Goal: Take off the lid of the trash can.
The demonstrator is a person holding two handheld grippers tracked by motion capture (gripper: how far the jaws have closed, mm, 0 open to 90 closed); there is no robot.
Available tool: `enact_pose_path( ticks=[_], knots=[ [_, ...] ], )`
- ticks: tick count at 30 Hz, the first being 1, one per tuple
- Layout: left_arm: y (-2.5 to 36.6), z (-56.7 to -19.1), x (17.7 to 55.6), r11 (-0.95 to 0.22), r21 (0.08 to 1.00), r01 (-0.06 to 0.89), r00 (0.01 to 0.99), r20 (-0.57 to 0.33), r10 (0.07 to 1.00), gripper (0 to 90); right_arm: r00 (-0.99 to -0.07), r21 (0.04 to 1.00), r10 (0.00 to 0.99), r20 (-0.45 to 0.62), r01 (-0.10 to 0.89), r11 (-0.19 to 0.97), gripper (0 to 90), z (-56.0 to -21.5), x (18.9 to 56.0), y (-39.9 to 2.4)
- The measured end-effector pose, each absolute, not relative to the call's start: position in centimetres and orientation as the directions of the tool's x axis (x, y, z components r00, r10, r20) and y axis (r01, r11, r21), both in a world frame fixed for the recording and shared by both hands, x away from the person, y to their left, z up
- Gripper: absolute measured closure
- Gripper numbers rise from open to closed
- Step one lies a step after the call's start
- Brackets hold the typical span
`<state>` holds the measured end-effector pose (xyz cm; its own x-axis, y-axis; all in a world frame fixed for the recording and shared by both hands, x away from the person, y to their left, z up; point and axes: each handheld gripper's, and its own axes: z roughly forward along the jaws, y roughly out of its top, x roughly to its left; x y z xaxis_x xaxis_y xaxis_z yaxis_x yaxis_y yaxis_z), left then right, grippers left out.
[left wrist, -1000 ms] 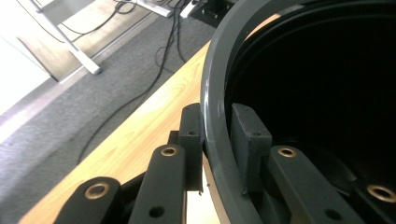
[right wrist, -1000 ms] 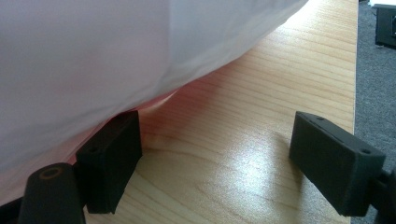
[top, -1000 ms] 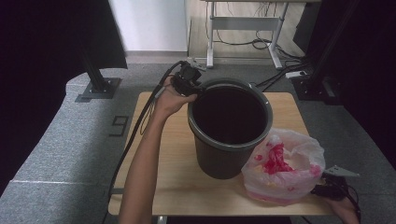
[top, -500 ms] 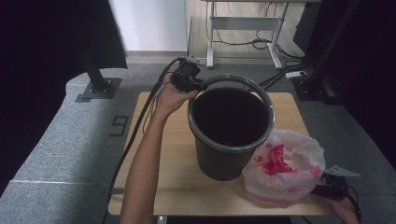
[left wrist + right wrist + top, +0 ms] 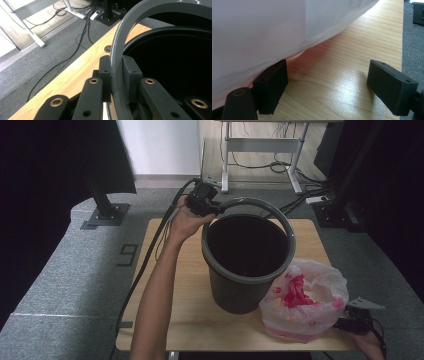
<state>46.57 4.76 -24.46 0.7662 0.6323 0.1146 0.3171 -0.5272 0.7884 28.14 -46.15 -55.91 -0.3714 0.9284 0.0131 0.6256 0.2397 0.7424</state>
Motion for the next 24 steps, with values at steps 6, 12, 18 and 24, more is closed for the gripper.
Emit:
enact_pose_path(
  ticks=[6, 12, 18, 24],
  knots=[
    [4.9, -24.2, 46.4, -0.508, 0.803, 0.312, 0.771, 0.098, 0.629, 79.0, -0.371, 0.743, 0.928, 0.013, 0.625, 0.24, 16.9, -55.9, 28.1, -46.2],
    [5.2, -23.8, 46.3, -0.495, 0.812, 0.31, 0.778, 0.084, 0.623, 79.2, -0.371, 0.742, 0.929, 0.013, 0.626, 0.24, 16.9, -55.9, 28.1, -46.1],
    [5.4, -23.4, 46.2, -0.482, 0.82, 0.308, 0.784, 0.069, 0.617, 79.4, -0.371, 0.742, 0.928, 0.013, 0.626, 0.24, 16.9, -55.9, 28.1, -46.1],
    [5.5, -22.9, 45.9, -0.474, 0.829, 0.296, 0.789, 0.068, 0.611, 79.5, -0.371, 0.742, 0.928, 0.013, 0.626, 0.24, 16.9, -55.9, 28.1, -46.1]
  ],
)
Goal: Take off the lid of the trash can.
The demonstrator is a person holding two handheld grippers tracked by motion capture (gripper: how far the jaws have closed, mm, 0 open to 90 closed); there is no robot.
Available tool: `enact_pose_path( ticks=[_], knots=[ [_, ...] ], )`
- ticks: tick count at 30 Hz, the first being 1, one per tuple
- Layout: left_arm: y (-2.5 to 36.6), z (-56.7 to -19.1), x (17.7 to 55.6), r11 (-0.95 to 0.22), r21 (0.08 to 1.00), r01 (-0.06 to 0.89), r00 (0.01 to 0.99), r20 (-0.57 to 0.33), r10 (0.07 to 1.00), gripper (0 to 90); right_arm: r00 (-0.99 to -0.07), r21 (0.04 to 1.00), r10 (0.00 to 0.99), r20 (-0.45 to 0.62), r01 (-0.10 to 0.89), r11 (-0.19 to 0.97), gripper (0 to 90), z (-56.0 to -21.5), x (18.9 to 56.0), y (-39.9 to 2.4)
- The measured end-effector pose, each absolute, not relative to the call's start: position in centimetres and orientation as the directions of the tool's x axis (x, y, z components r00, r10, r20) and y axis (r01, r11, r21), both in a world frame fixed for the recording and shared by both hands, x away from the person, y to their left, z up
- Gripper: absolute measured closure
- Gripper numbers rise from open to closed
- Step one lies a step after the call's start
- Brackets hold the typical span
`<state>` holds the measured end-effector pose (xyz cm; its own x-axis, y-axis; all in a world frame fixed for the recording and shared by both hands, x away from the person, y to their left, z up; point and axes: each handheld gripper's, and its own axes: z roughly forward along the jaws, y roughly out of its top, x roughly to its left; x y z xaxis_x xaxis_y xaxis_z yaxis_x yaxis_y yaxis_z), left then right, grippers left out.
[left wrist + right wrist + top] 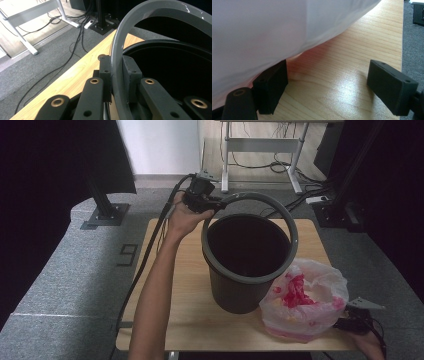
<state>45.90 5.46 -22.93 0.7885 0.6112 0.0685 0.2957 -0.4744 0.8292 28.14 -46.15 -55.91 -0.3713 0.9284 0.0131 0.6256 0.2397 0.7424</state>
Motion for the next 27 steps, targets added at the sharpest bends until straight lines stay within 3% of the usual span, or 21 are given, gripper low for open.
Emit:
enact_pose_path(
  ticks=[27],
  knots=[
    [7.1, -22.3, 44.7, -0.453, 0.842, 0.293, 0.799, 0.044, 0.6, 79.3, -0.371, 0.742, 0.929, 0.014, 0.626, 0.239, 17.0, -55.9, 28.1, -46.1]
  ],
)
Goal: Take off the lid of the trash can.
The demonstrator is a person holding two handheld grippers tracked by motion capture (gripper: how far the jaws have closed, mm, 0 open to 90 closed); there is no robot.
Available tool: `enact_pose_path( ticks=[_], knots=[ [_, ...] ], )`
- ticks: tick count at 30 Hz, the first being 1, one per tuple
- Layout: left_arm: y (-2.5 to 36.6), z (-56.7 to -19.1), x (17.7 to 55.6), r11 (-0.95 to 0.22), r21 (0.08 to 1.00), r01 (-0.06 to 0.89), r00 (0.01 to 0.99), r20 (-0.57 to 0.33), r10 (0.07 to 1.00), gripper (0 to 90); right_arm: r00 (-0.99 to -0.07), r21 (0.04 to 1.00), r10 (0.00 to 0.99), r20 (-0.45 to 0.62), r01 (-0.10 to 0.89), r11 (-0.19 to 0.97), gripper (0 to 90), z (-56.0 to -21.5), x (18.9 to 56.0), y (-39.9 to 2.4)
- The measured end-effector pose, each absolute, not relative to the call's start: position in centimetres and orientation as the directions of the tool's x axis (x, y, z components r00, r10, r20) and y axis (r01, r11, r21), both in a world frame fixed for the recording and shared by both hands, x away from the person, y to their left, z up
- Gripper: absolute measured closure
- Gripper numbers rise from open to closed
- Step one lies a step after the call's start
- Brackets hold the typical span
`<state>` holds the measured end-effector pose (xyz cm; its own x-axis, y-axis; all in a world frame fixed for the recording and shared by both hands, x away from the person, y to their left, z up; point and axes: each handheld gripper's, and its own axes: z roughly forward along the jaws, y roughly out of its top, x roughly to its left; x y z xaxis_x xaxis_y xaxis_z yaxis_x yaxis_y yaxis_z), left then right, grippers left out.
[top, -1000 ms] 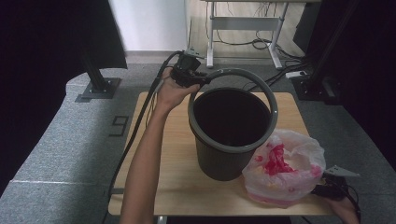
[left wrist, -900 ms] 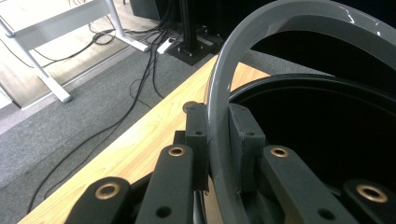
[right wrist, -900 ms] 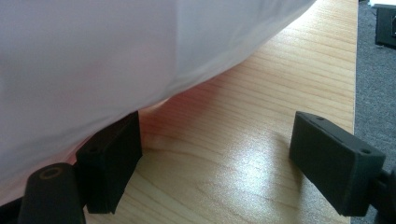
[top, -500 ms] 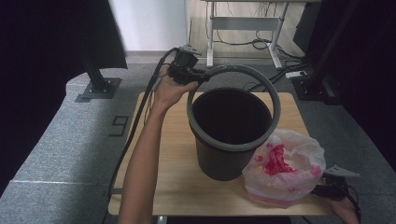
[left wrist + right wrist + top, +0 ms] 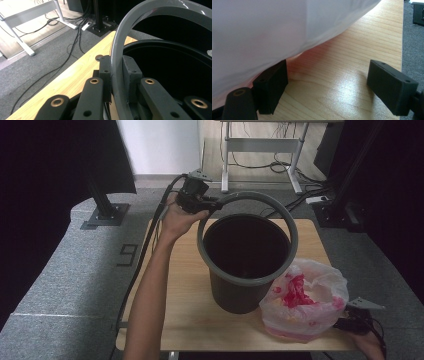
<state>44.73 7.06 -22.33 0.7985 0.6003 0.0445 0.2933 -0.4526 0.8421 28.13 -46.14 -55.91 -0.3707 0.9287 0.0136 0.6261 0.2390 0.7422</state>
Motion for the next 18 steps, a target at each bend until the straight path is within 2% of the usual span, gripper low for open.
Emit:
enact_pose_path(
  ticks=[18],
  knots=[
    [9.9, -22.3, 42.9, -0.432, 0.856, 0.285, 0.791, 0.045, 0.61, 79.3, -0.368, 0.742, 0.93, 0.014, 0.627, 0.237, 16.9, -55.9, 28.1, -46.1]
  ],
)
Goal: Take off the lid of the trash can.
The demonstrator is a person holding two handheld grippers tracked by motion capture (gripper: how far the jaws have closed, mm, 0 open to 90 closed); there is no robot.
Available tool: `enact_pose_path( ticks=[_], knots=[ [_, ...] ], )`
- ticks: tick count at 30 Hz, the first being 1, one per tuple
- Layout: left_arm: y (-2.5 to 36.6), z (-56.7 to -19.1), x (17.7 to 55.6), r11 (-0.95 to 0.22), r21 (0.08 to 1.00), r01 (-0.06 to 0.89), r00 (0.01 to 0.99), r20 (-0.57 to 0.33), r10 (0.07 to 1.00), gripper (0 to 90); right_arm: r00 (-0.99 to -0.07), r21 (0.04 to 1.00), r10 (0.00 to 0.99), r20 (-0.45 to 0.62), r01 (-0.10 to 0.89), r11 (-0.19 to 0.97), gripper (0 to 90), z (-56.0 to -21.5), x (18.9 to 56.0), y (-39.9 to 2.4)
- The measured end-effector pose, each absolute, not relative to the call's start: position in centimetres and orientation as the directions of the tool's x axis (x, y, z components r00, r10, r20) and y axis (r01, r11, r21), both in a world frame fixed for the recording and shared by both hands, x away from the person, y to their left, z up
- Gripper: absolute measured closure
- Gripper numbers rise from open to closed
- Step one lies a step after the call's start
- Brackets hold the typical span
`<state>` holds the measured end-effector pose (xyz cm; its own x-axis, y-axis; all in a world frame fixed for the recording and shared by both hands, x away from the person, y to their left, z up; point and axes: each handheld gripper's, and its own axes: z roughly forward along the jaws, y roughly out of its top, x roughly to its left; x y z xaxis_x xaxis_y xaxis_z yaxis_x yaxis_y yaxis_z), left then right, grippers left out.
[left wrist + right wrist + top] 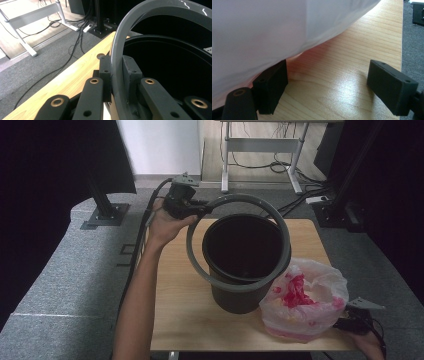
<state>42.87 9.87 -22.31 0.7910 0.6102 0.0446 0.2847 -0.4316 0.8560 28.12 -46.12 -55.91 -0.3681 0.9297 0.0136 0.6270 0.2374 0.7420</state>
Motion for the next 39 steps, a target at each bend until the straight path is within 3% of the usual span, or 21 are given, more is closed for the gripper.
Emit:
enact_pose_path(
  ticks=[39],
  knots=[
    [14.6, -23.5, 40.5, -0.413, 0.857, 0.307, 0.769, 0.032, 0.638, 79.2, -0.368, 0.742, 0.93, 0.014, 0.627, 0.237, 16.8, -55.9, 28.1, -46.1]
  ],
)
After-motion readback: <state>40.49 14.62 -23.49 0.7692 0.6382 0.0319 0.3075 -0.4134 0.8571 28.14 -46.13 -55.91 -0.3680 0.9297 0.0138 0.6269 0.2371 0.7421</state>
